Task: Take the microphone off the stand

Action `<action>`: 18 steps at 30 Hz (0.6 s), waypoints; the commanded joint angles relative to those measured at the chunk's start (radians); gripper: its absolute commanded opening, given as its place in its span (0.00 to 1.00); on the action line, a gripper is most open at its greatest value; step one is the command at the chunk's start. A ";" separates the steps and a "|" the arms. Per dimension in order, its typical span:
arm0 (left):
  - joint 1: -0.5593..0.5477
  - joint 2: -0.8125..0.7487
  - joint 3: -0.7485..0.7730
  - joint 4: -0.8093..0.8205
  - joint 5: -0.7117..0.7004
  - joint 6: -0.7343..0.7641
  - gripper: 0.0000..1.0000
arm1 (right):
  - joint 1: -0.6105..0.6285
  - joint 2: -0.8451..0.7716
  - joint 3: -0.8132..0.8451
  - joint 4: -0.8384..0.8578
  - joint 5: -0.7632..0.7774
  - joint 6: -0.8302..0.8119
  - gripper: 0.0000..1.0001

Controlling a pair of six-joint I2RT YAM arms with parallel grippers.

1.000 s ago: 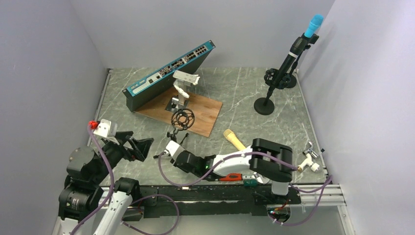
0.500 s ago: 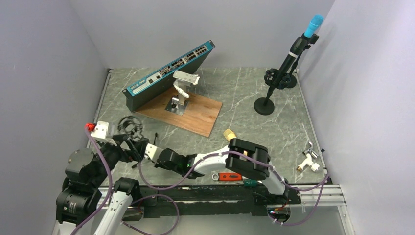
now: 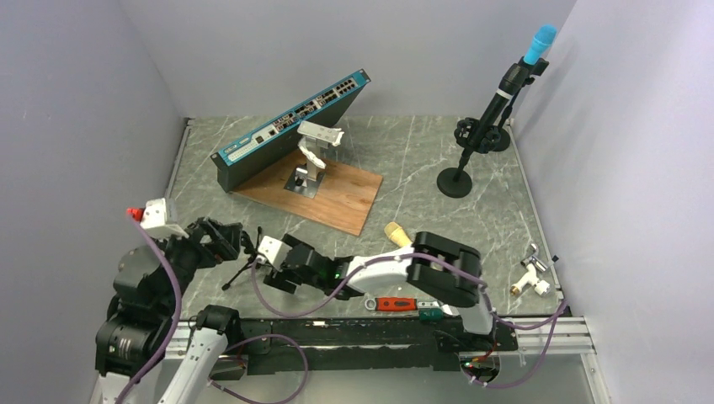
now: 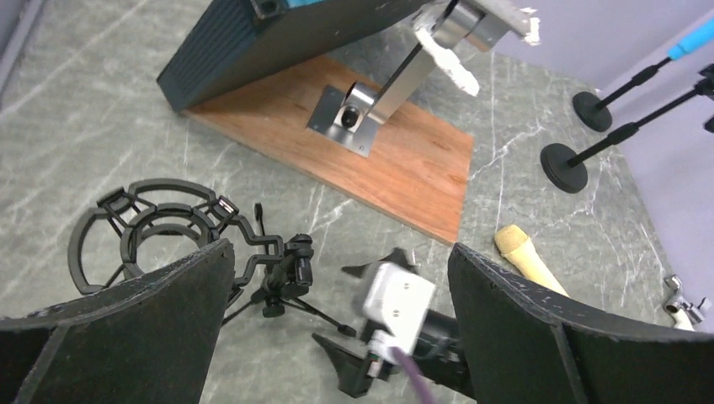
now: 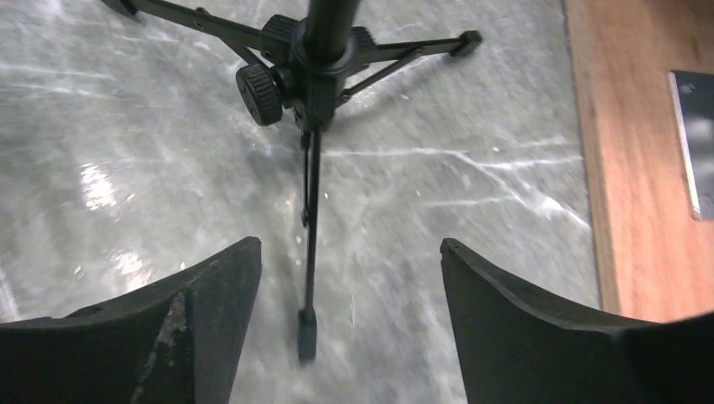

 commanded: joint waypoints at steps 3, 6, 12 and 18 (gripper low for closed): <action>-0.002 0.113 -0.023 -0.041 -0.020 -0.126 0.97 | -0.017 -0.243 -0.131 0.079 0.015 0.074 0.84; -0.002 0.118 -0.037 -0.040 0.004 -0.146 0.97 | -0.025 -0.300 -0.185 0.086 0.019 0.086 0.86; -0.002 0.159 -0.020 -0.117 -0.008 -0.223 0.96 | -0.044 -0.382 -0.267 0.105 0.004 0.124 0.86; -0.002 0.257 0.010 -0.207 0.039 -0.431 0.94 | -0.049 -0.390 -0.286 0.104 0.014 0.122 0.86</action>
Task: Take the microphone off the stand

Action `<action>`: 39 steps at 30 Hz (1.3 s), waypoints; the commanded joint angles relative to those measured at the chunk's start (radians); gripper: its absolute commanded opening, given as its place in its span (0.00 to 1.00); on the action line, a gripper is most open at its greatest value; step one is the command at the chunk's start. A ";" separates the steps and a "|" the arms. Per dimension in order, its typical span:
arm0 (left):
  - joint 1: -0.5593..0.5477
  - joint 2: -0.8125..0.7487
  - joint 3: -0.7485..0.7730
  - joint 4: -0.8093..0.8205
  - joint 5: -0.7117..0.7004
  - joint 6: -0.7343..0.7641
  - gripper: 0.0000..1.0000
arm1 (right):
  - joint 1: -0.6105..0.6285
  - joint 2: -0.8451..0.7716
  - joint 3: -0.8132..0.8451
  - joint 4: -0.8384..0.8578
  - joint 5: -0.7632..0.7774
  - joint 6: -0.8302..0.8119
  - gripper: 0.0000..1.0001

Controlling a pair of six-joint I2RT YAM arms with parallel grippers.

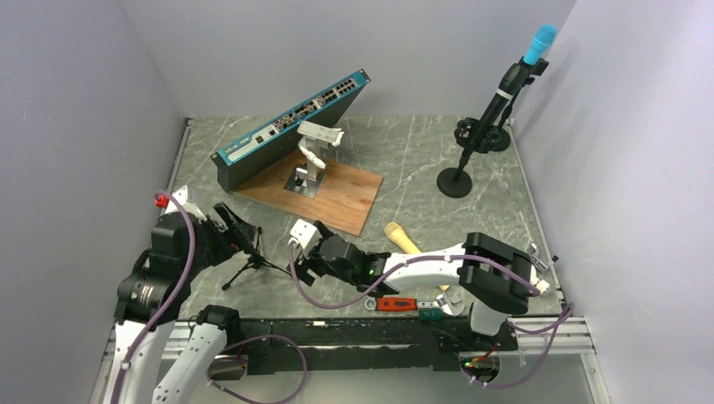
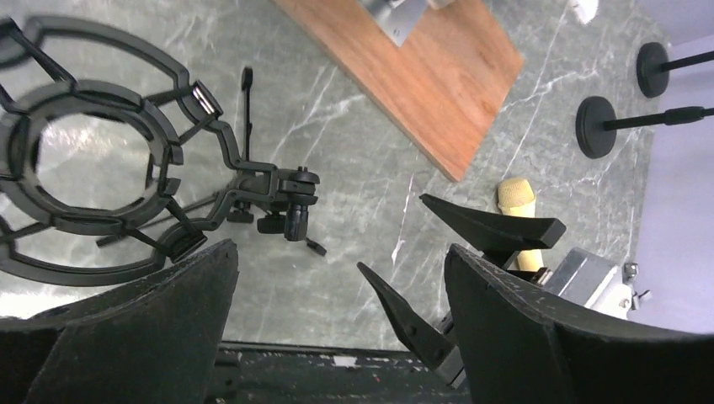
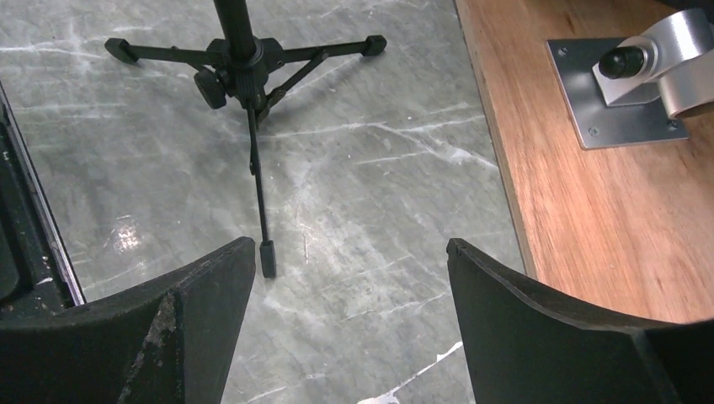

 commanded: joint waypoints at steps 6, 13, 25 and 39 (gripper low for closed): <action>-0.002 0.081 -0.014 -0.002 0.113 -0.217 0.88 | -0.011 -0.056 -0.037 0.064 0.015 0.027 0.86; -0.002 0.091 -0.113 0.227 0.362 -0.109 0.89 | -0.025 -0.146 -0.088 0.061 0.009 0.050 0.86; -0.002 0.043 -0.110 0.653 0.707 0.032 0.99 | -0.281 -0.463 -0.151 -0.131 0.101 0.208 0.87; -0.002 0.040 -0.029 0.480 0.692 0.306 0.99 | -0.889 -0.568 0.127 -0.543 0.134 0.378 0.97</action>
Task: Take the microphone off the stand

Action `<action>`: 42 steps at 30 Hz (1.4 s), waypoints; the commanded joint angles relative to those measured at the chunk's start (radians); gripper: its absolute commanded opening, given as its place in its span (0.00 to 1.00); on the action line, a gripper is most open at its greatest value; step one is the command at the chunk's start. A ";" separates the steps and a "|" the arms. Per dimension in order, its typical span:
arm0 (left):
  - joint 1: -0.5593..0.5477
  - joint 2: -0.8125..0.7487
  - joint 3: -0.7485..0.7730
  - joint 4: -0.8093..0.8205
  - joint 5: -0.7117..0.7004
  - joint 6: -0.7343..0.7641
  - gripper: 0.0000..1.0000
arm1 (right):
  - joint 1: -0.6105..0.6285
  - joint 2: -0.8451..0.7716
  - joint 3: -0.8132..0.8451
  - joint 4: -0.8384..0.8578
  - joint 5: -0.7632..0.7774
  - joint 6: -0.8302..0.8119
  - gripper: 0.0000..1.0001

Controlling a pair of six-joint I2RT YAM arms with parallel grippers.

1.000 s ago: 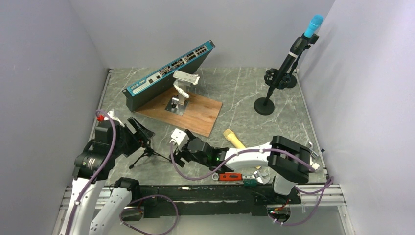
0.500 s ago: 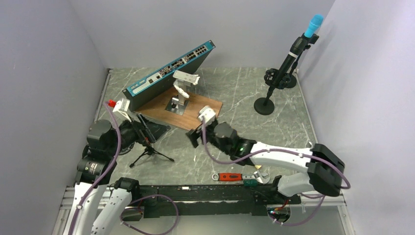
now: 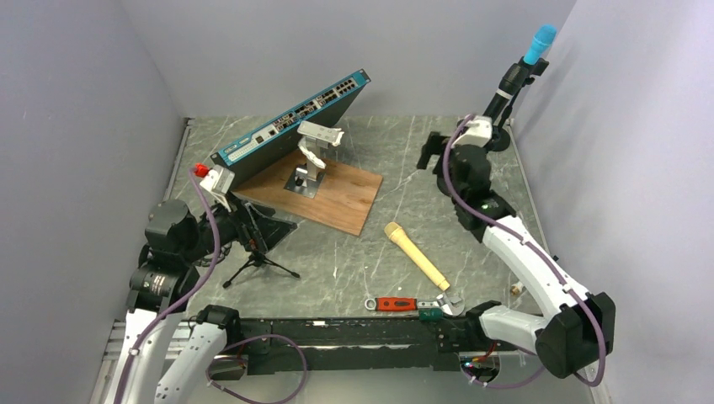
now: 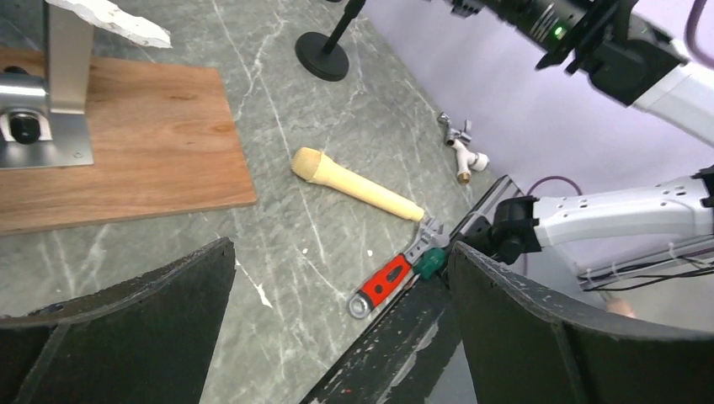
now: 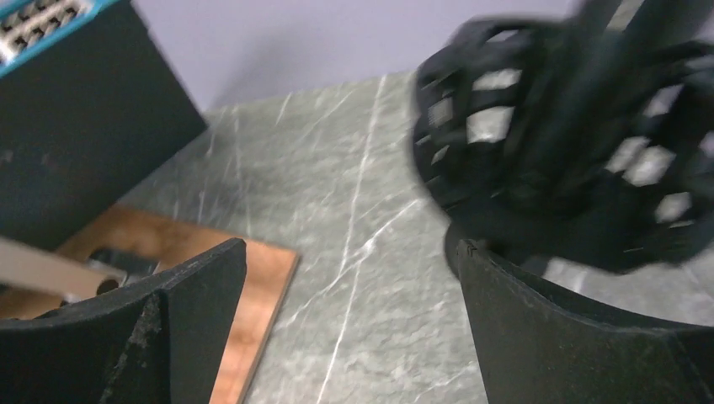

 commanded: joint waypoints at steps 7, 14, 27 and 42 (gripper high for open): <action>-0.002 -0.054 0.068 -0.088 -0.061 0.166 1.00 | -0.113 -0.023 0.231 -0.236 0.143 0.088 0.97; -0.002 -0.056 0.073 -0.116 -0.052 0.187 0.99 | -0.118 -0.019 0.389 -0.324 0.270 0.038 0.97; -0.002 -0.105 0.095 -0.176 -0.077 0.186 1.00 | -0.311 0.195 0.735 -0.486 0.113 -0.006 0.99; -0.002 -0.108 0.106 -0.208 -0.099 0.180 0.99 | -0.448 0.316 0.709 -0.411 -0.115 0.048 0.69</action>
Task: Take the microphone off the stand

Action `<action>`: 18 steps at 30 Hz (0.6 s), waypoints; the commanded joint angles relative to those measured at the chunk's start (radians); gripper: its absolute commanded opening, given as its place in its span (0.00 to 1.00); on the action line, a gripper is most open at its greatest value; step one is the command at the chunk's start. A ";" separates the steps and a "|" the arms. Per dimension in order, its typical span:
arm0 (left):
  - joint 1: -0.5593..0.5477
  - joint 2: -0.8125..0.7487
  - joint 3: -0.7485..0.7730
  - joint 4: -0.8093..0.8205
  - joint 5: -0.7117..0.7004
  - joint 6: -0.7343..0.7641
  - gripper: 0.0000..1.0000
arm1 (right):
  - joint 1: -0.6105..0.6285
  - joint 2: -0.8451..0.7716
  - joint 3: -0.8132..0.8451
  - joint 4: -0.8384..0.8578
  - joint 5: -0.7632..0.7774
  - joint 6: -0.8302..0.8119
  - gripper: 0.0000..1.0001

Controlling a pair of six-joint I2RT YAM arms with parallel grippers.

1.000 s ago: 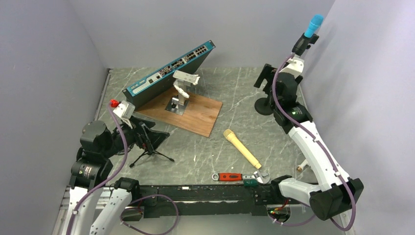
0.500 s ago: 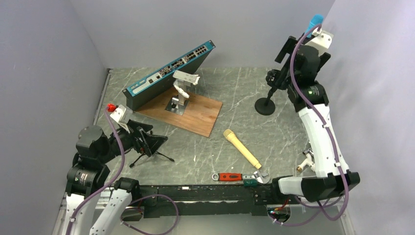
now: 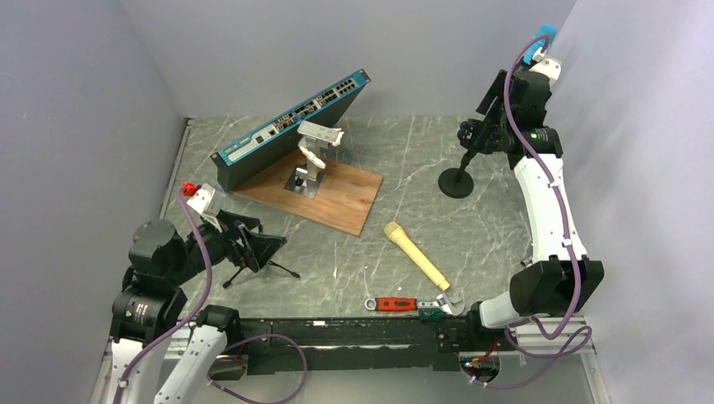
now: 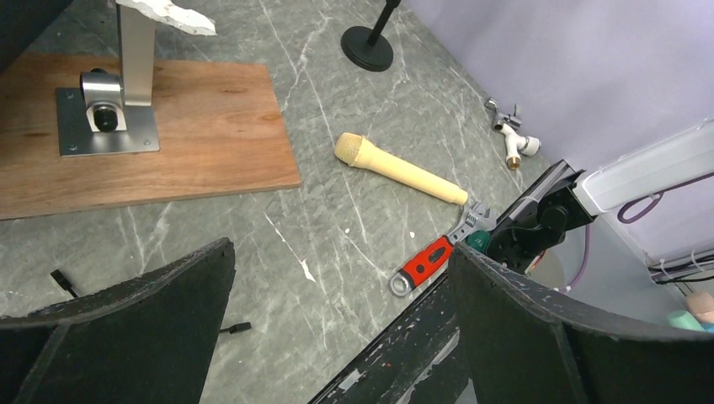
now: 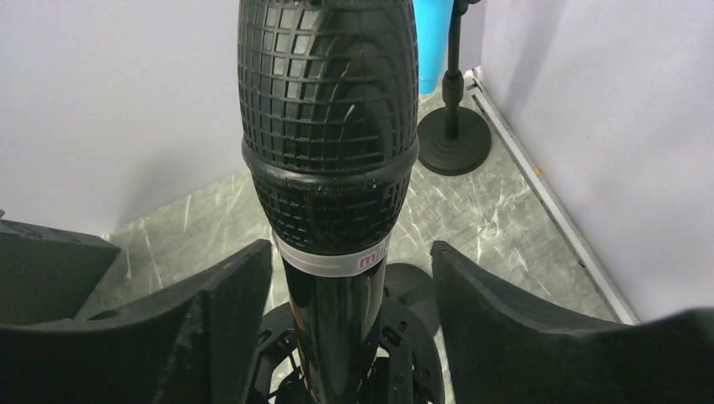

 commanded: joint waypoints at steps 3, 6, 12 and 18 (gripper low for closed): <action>-0.002 0.005 0.029 0.022 -0.010 0.000 0.99 | -0.007 -0.007 0.009 0.071 -0.012 -0.017 0.55; -0.002 0.013 0.025 0.037 0.002 -0.016 0.99 | -0.007 -0.004 0.036 0.099 -0.008 -0.039 0.43; -0.002 0.037 0.024 0.061 0.022 -0.038 0.99 | -0.007 0.003 0.175 0.214 0.019 -0.125 0.23; -0.002 0.042 0.025 0.076 0.022 -0.055 0.99 | -0.006 -0.054 0.218 0.422 -0.050 -0.172 0.17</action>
